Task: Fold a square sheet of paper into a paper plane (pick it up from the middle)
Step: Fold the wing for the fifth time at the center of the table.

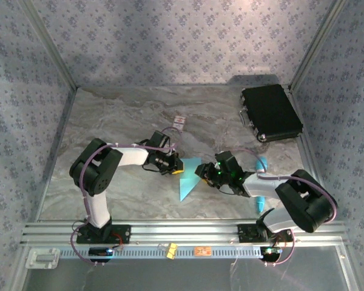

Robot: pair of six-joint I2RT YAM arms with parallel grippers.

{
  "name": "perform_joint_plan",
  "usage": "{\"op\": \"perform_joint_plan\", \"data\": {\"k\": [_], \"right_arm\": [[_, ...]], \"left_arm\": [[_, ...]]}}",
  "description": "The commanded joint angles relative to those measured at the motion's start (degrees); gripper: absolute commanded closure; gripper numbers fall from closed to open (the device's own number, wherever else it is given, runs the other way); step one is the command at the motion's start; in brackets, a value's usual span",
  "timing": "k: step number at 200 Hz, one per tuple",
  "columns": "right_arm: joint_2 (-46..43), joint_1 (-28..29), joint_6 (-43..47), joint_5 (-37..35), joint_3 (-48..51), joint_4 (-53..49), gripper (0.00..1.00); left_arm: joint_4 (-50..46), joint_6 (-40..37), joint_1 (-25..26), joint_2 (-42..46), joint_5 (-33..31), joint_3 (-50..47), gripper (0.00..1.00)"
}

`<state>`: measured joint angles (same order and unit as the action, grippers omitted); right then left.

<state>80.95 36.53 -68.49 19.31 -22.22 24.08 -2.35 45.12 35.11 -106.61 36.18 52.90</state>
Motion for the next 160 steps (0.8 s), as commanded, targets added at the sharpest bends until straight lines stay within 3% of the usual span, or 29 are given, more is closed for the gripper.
{"op": "perform_joint_plan", "data": {"k": [1,80,160], "right_arm": [[1.47,-1.14,2.38,3.48,-1.01,2.05,0.62],[7.18,-4.75,8.89,10.71,-6.07,0.32,0.66],[5.46,-5.53,8.45,8.27,-5.63,-6.38,0.62]], "left_arm": [[-1.42,0.38,-0.76,-0.09,-2.56,-1.59,0.9],[-1.42,0.25,-0.79,-0.36,-2.26,-1.33,0.9],[-2.48,0.01,-0.84,0.08,-2.52,-0.94,0.9]]}}
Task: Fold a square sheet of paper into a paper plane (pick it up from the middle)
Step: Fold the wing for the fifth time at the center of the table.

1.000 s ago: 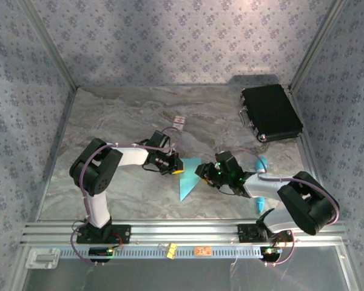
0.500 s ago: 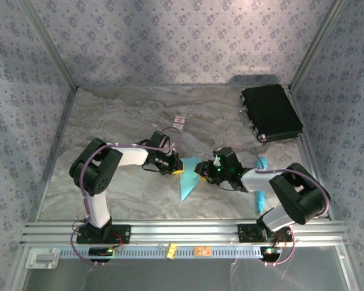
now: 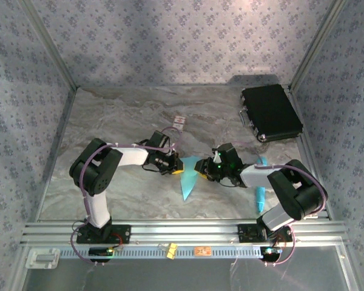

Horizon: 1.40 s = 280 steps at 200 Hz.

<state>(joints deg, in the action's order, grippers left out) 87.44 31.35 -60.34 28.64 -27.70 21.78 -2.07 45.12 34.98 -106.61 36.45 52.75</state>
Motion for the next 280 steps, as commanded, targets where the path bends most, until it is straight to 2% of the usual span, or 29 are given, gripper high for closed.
{"op": "perform_joint_plan", "data": {"k": [1,98,218,280], "right_arm": [[-1.08,-0.38,0.3,-1.1,-0.06,-4.06,0.62],[3.33,-3.51,4.42,5.26,-1.4,1.74,0.65],[7.41,-5.32,8.47,9.9,-4.24,1.82,0.66],[9.25,-5.71,11.55,12.7,-6.38,0.64,0.74]], "left_arm": [[-2.77,-0.06,-0.7,0.13,-2.83,-0.71,0.9],[-2.72,-0.05,-0.62,-0.01,-2.67,-0.56,0.9],[-2.5,0.02,-0.43,0.28,-2.52,-0.37,0.9],[-2.68,-0.32,-0.42,0.52,-2.27,-0.19,0.89]]}}
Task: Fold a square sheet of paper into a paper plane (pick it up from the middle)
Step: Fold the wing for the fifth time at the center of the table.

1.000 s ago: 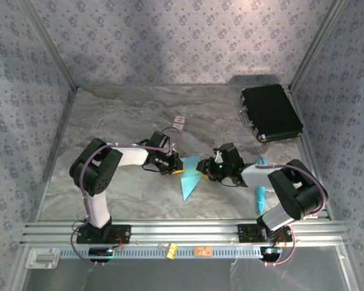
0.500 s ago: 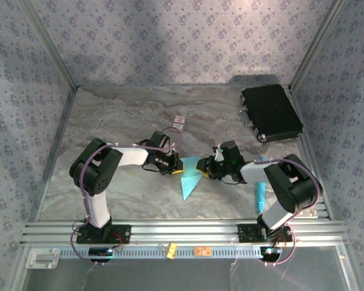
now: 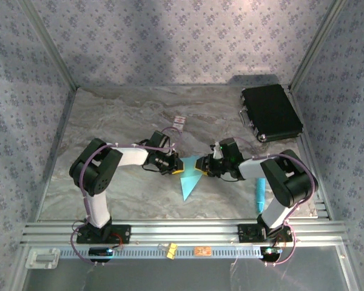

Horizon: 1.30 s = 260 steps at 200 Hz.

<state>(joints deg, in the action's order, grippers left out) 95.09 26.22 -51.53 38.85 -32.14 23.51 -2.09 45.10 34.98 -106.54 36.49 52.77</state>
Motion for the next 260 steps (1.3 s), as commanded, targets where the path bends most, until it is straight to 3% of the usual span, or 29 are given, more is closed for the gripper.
{"op": "perform_joint_plan", "data": {"k": [1,33,61,96,128,183,260], "right_arm": [[1.64,-0.61,2.79,2.48,-2.04,-1.14,0.74],[2.35,-0.97,4.31,2.6,-3.37,-3.65,0.85],[0.57,-0.89,2.54,0.35,-3.15,-3.82,0.93],[-4.92,0.12,-5.19,-9.23,0.41,-1.33,0.96],[-10.87,2.36,-16.6,-21.78,5.36,0.87,0.96],[-12.57,8.68,-28.55,-31.99,7.85,2.89,0.95],[-12.61,9.94,-29.88,-32.06,7.05,3.1,0.94]], "left_arm": [[-2.66,-0.33,-0.43,0.46,-2.35,-0.22,0.89],[-2.58,-0.54,-0.44,1.0,-1.92,-0.04,0.87],[-2.81,-1.19,-0.44,3.72,-2.07,0.14,0.79],[-5.56,-2.8,-0.44,10.67,-5.74,0.14,0.61],[-8.94,-6.35,0.58,15.69,-9.14,-0.04,0.57],[-12.64,-16.44,9.78,18.02,-19.83,-0.44,0.6],[-15.4,-24.21,24.45,17.38,-39.48,-1.27,0.55]]}}
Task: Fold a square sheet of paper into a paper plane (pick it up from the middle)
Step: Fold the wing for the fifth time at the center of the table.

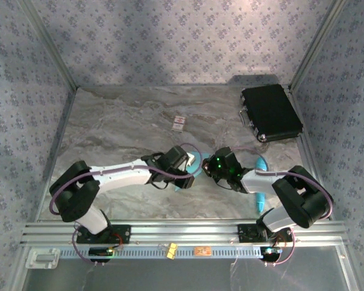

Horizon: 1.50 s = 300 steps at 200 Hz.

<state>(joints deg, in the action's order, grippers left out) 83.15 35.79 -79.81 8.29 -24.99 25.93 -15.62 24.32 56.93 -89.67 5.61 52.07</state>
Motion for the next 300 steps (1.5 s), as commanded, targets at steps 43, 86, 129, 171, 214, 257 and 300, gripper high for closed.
{"op": "perform_joint_plan", "data": {"k": [43,86,129,171,214,257,300], "right_arm": [[-0.7,0.74,-2.06,-1.62,-0.32,0.69,0.94],[-0.71,0.79,-2.79,-1.79,-0.19,1.48,0.94],[-0.77,0.85,-3.32,-1.75,0.12,1.93,0.94],[-0.9,1.03,-3.6,-1.96,0.45,2.11,0.94],[-1.16,1.01,-3.62,-2.06,0.56,1.93,0.94],[-2.09,0.99,-3.76,-2.22,0.71,1.53,0.94],[-2.78,1.21,-3.92,-2.49,0.73,1.14,0.94]], "left_arm": [[-2.46,-4.87,4.98,-1.75,-13.56,0.61,0.54],[-2.05,-4.73,6.0,-4.61,-14.57,1.66,0.56],[-2.09,-4.32,6.51,-5.64,-16.34,2.0,0.59],[-2.62,-4.32,6.85,-6.97,-17.73,2.66,0.66],[-2.96,-4.26,7.06,-7.27,-18.43,2.68,0.68],[-3.15,-4.25,7.32,-6.82,-19.74,2.46,0.65],[-3.01,-4.54,8.44,-5.72,-22.11,2.42,0.61]]}}
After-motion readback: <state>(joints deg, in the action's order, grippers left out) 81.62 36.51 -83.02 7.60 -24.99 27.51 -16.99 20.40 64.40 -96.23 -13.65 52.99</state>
